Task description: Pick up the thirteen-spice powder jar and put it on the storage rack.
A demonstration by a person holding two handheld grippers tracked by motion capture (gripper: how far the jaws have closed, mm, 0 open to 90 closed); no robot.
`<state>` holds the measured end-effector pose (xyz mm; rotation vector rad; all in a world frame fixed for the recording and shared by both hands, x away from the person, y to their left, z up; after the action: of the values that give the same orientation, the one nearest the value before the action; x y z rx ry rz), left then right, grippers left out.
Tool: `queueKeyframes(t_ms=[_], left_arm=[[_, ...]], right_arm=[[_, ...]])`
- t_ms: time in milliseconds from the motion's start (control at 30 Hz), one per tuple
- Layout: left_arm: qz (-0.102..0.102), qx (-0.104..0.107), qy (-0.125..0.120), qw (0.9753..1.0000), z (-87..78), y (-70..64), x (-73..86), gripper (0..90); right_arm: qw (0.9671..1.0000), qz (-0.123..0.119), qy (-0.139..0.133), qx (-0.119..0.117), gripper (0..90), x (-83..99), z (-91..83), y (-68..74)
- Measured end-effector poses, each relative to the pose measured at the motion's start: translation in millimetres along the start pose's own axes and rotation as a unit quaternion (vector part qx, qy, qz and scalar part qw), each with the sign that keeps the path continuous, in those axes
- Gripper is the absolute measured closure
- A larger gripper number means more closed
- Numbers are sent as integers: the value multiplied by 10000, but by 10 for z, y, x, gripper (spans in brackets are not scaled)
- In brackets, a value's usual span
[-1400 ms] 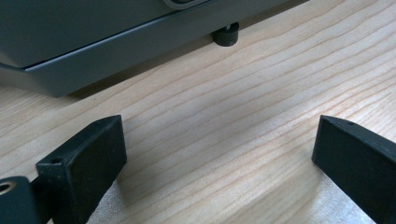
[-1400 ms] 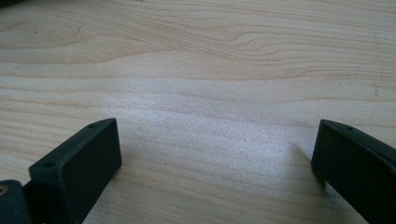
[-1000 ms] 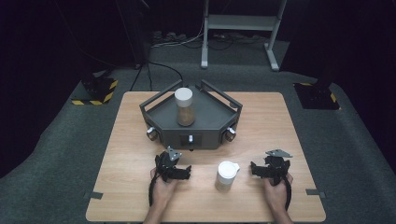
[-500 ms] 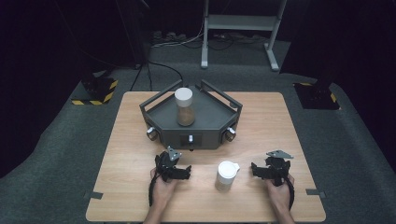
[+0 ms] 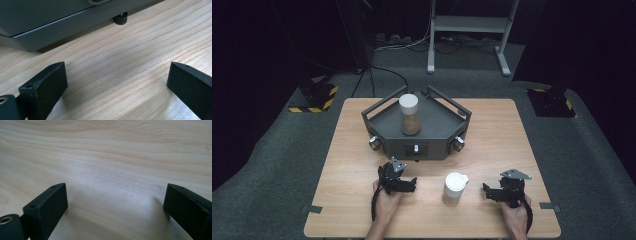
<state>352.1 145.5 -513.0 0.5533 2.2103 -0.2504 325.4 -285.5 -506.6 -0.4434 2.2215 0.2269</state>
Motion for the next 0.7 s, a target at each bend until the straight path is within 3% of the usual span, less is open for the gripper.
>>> queueKeyframes(t_ms=[367, 700], left_arm=[[1, -1, 0, 10000, 0, 0, 0, 29], [0, -1, -1, 10000, 0, 0, 0, 29]], right_arm=[[9980, -324, -85, -533, 60, 153, -211, 250], [9926, -628, -156, -1023, 66, 178, -301, 495]])
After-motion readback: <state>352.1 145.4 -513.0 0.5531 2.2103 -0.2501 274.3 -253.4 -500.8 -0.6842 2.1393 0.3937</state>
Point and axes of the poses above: each handheld gripper's, and its own axes: z roughly forward along the jaws, x roughly out of its underside, y roughly to its left, the point moved 9 cm from there along z, roughly forward along the jaws, and after that the axes turned 4 degrees about -y, right-handed, at the moved point
